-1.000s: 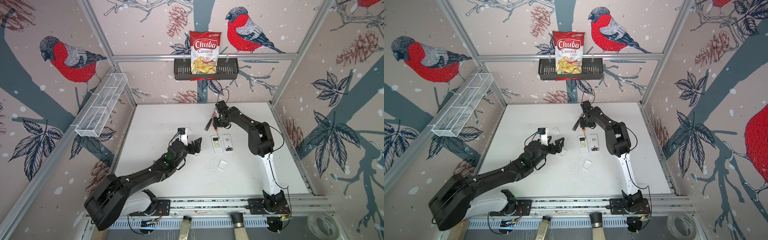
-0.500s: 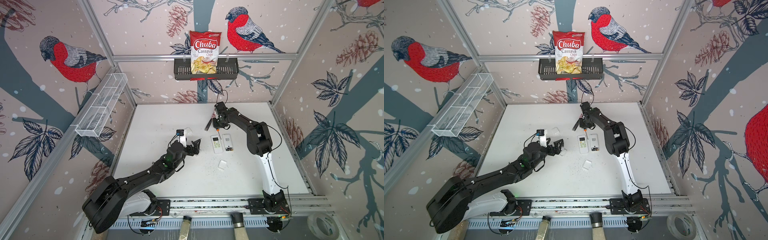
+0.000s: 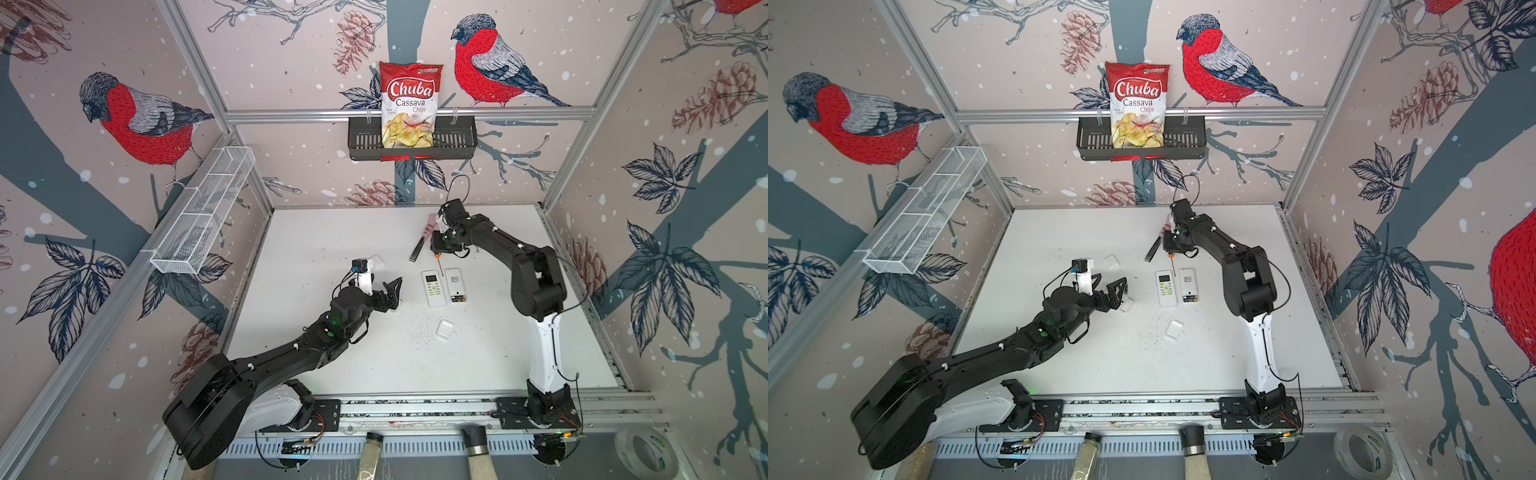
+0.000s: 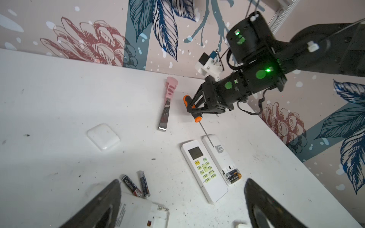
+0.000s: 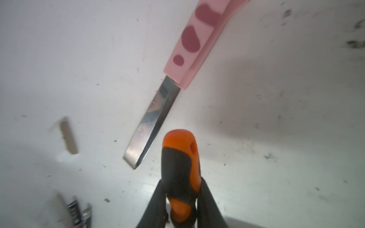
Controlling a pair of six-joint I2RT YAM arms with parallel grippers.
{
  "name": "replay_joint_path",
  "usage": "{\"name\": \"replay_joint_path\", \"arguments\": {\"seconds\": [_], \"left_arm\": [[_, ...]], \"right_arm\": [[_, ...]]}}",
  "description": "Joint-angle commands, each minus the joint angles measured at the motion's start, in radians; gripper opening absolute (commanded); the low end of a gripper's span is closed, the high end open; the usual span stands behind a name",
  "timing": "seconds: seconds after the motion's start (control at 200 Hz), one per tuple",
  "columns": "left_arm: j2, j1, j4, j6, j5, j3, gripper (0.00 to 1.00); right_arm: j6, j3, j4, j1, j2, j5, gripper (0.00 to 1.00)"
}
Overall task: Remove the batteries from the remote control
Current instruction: 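Reach down and grasp the orange-handled screwdriver with the right gripper, then lift the screwdriver and bring it toward the left gripper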
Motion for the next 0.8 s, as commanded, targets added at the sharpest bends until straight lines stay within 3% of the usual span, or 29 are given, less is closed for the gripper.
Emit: {"name": "replay_joint_path", "arguments": {"seconds": [0.0, 0.28, 0.475, 0.625, 0.796], "left_arm": [[0.033, 0.001, 0.18, 0.041, 0.029, -0.006, 0.95], [0.273, -0.049, 0.419, 0.078, 0.105, 0.075, 0.85], [0.416, -0.125, 0.546, 0.111, 0.007, 0.135, 0.84], [0.467, -0.155, 0.637, 0.149, -0.093, 0.147, 0.83], [0.523, -0.16, 0.672, 0.174, -0.066, 0.198, 0.83]], "right_arm": [[0.133, -0.122, 0.22, -0.028, -0.122, -0.156, 0.12], [0.412, -0.472, 0.605, -0.043, -0.383, -0.243, 0.11], [0.585, -0.673, 0.825, -0.033, -0.531, -0.212, 0.11], [0.627, -0.741, 0.859, -0.009, -0.625, -0.154, 0.11], [0.624, -0.769, 0.838, 0.022, -0.681, -0.106, 0.11]]}}
